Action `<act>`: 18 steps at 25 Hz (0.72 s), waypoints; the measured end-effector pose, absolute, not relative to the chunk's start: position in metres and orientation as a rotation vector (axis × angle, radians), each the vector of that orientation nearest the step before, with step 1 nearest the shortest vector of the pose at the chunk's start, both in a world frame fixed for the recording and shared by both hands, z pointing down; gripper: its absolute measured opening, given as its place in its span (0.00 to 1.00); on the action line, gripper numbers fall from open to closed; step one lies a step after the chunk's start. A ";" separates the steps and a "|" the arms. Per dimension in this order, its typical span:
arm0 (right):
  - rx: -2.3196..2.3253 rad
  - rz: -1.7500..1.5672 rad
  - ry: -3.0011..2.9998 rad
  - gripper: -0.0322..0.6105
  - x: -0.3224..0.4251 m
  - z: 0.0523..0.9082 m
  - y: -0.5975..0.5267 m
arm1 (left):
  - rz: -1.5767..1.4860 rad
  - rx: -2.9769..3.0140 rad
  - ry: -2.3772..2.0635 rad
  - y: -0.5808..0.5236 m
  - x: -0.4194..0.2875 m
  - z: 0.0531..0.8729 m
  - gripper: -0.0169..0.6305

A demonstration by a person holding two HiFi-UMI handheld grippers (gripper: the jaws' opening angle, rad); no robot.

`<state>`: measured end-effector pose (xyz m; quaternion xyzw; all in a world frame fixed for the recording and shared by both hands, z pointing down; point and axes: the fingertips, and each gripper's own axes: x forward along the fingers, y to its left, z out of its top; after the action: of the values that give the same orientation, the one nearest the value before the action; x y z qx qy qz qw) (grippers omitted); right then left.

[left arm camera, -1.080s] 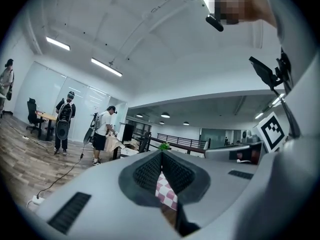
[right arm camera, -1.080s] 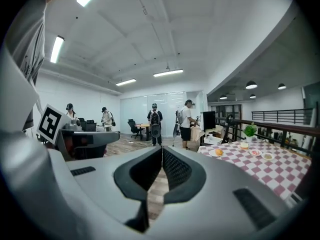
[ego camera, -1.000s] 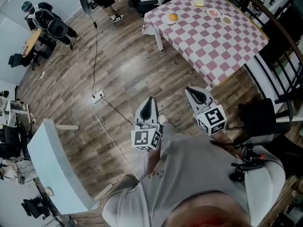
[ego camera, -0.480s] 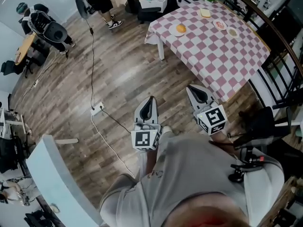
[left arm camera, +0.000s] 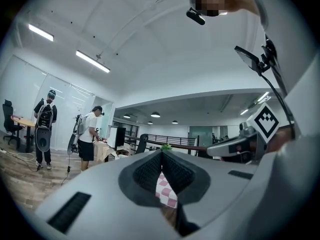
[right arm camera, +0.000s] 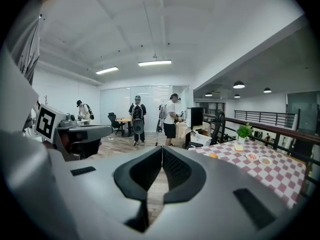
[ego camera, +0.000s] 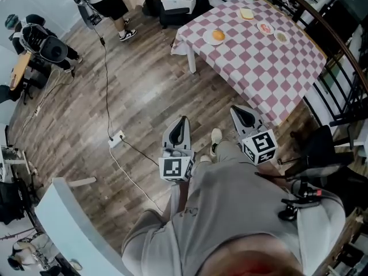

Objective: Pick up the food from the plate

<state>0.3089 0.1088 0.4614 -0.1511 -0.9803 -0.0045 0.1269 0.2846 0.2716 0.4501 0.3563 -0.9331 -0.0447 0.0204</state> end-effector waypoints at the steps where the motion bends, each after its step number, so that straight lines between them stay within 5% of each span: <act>1: -0.444 -0.007 -2.849 0.07 0.302 0.463 0.110 | -0.140 1.108 -2.891 0.270 0.279 0.450 0.04; 18: -0.747 0.038 -2.851 0.07 0.073 0.464 0.115 | -0.065 0.861 -2.946 0.261 0.091 0.446 0.04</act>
<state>0.0733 0.1151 0.4637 -0.2523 -0.9627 0.0127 0.0967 0.0913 0.2608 0.4458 0.2802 -0.9590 -0.0213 0.0356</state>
